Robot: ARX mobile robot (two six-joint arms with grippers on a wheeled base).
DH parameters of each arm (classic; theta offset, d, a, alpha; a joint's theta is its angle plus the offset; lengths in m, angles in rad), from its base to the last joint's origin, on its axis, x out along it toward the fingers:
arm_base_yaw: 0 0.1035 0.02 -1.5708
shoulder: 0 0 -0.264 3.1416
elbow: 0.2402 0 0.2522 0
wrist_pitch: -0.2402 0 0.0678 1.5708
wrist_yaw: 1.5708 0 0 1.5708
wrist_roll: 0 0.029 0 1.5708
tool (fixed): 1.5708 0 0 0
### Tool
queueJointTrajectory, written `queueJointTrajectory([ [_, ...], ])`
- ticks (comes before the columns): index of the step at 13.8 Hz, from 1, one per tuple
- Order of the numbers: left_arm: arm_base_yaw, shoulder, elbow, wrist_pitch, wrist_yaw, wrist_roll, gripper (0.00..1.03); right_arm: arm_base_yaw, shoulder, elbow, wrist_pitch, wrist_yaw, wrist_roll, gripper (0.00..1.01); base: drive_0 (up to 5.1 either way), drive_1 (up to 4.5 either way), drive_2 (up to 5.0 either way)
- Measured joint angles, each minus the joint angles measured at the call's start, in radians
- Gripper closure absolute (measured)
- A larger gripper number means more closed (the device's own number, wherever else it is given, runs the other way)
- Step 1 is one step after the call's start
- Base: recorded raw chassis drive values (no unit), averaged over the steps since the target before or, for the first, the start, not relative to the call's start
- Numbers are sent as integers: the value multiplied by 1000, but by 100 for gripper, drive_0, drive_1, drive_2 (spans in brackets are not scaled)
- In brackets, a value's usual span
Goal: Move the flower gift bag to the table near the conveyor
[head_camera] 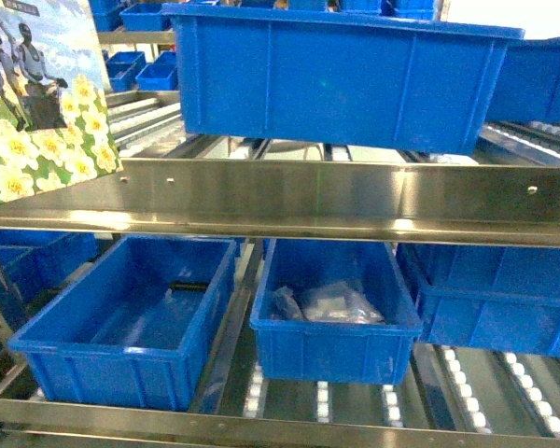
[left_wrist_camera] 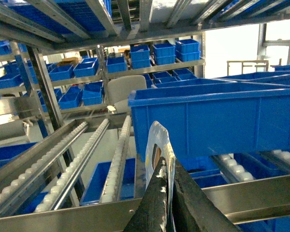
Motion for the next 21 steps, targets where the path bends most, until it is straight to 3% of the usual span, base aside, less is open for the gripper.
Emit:
queueJointTrajectory([
  [21,0,0,0,-4,0,0,101,0,0,-1,-2,0,0,99,-498,245,245],
])
